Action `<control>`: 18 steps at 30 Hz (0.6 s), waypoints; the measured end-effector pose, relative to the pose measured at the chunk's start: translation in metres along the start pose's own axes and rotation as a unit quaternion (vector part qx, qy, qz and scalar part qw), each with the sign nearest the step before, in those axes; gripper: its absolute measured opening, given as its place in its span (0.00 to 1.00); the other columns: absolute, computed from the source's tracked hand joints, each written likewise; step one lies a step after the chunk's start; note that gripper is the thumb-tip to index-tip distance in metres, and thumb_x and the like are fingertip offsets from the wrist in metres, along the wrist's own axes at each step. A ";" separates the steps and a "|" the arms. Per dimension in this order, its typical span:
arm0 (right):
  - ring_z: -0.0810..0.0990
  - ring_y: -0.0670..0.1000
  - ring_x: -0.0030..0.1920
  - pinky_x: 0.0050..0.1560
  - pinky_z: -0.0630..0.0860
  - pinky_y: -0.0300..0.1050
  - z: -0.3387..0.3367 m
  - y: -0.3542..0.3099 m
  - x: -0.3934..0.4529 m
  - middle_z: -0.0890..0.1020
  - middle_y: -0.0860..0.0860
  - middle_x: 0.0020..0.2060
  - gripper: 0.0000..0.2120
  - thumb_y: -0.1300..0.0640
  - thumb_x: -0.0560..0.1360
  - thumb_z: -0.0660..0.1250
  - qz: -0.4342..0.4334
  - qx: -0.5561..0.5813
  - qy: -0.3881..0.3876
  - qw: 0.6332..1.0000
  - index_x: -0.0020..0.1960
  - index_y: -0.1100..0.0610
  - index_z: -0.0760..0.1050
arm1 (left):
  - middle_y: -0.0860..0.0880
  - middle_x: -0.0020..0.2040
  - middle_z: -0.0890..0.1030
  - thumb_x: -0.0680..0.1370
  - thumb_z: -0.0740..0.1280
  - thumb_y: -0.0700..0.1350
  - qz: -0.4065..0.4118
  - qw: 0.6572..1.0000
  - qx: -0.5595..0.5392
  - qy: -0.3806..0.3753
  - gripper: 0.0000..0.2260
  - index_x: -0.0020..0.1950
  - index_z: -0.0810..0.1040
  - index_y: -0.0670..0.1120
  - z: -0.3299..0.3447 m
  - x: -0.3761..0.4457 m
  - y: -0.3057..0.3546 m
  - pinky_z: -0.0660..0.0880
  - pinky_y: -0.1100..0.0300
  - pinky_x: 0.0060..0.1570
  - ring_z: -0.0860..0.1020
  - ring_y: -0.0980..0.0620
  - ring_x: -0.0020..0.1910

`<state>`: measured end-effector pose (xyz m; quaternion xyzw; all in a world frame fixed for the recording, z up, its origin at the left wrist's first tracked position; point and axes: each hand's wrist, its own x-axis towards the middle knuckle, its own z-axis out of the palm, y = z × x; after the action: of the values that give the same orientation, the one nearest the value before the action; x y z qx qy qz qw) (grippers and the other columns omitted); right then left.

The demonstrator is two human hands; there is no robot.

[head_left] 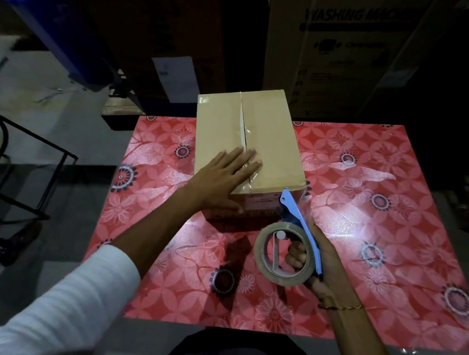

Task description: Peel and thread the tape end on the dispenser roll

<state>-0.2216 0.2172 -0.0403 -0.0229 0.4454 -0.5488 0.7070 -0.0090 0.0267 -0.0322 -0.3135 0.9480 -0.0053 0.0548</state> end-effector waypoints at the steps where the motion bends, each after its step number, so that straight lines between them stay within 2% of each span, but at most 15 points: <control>1: 0.69 0.47 0.18 0.21 0.69 0.39 0.003 -0.001 -0.002 0.71 0.50 0.21 0.18 0.48 0.74 0.63 -0.002 0.005 0.000 1.000 0.42 0.59 0.86 | 0.42 0.83 0.48 0.70 0.63 0.73 -0.025 1.000 -0.009 0.008 0.50 0.82 0.48 0.49 0.001 -0.003 -0.003 0.51 0.37 0.76 0.47 0.38 0.81; 3: 0.68 0.47 0.17 0.21 0.67 0.38 0.008 -0.005 -0.004 0.73 0.50 0.20 0.19 0.49 0.75 0.62 -0.011 0.010 -0.003 1.000 0.38 0.58 0.86 | 0.42 0.83 0.49 0.69 0.53 0.78 -0.071 0.997 -0.006 0.017 0.50 0.82 0.48 0.50 0.007 -0.011 -0.007 0.53 0.32 0.75 0.48 0.37 0.81; 4: 0.68 0.46 0.17 0.21 0.66 0.38 0.012 -0.007 -0.005 0.74 0.50 0.20 0.17 0.49 0.73 0.64 -0.017 0.010 -0.007 1.000 0.38 0.58 0.86 | 0.42 0.83 0.49 0.69 0.52 0.78 -0.083 0.996 0.000 0.018 0.50 0.82 0.47 0.50 0.011 -0.015 -0.008 0.53 0.31 0.74 0.48 0.38 0.81; 7: 0.68 0.46 0.17 0.22 0.64 0.39 0.021 -0.016 -0.003 0.73 0.50 0.20 0.14 0.47 0.65 0.70 -0.017 0.013 -0.024 0.999 0.34 0.57 0.86 | 0.43 0.83 0.48 0.70 0.60 0.74 -0.086 0.996 0.009 0.027 0.50 0.82 0.46 0.49 0.016 -0.021 -0.006 0.53 0.32 0.75 0.48 0.39 0.81; 10: 0.71 0.46 0.18 0.21 0.68 0.37 0.034 -0.026 0.002 0.73 0.50 0.21 0.16 0.47 0.72 0.67 -0.012 0.025 -0.035 0.999 0.38 0.58 0.85 | 0.43 0.83 0.48 0.70 0.66 0.71 -0.090 0.995 0.001 0.031 0.50 0.82 0.47 0.48 0.012 -0.022 -0.003 0.53 0.33 0.75 0.48 0.40 0.81; 13: 0.76 0.48 0.21 0.22 0.74 0.40 0.043 -0.035 0.007 0.77 0.50 0.24 0.15 0.46 0.72 0.72 -0.026 0.016 -0.046 0.998 0.45 0.59 0.84 | 0.43 0.83 0.47 0.72 0.68 0.67 -0.102 0.994 -0.009 0.048 0.49 0.82 0.47 0.47 0.010 -0.025 0.006 0.54 0.33 0.74 0.48 0.40 0.81; 15: 0.83 0.51 0.30 0.29 0.80 0.42 0.046 -0.040 0.009 0.84 0.53 0.31 0.18 0.47 0.79 0.64 -0.032 -0.001 -0.034 0.999 0.44 0.57 0.87 | 0.43 0.83 0.49 0.74 0.67 0.61 -0.094 0.992 0.011 0.082 0.44 0.82 0.50 0.46 0.012 -0.028 0.019 0.53 0.36 0.76 0.48 0.41 0.81; 16: 0.84 0.52 0.33 0.34 0.81 0.44 0.052 -0.042 0.008 0.86 0.55 0.35 0.19 0.47 0.79 0.64 -0.032 -0.008 -0.035 0.999 0.43 0.55 0.88 | 0.42 0.83 0.51 0.75 0.65 0.58 -0.078 0.992 0.025 0.097 0.41 0.82 0.52 0.45 0.014 -0.029 0.025 0.53 0.39 0.77 0.49 0.42 0.81; 18: 0.83 0.52 0.32 0.34 0.79 0.44 0.059 -0.046 0.009 0.83 0.57 0.35 0.17 0.45 0.75 0.68 -0.024 -0.011 -0.037 0.999 0.41 0.56 0.89 | 0.43 0.82 0.55 0.76 0.66 0.53 -0.056 0.992 0.026 0.109 0.38 0.81 0.55 0.43 0.017 -0.030 0.032 0.55 0.42 0.77 0.52 0.44 0.81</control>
<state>-0.2176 0.1655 0.0136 -0.0621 0.4242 -0.5596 0.7093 -0.0020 0.0704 -0.0479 -0.3617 0.9290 -0.0668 -0.0409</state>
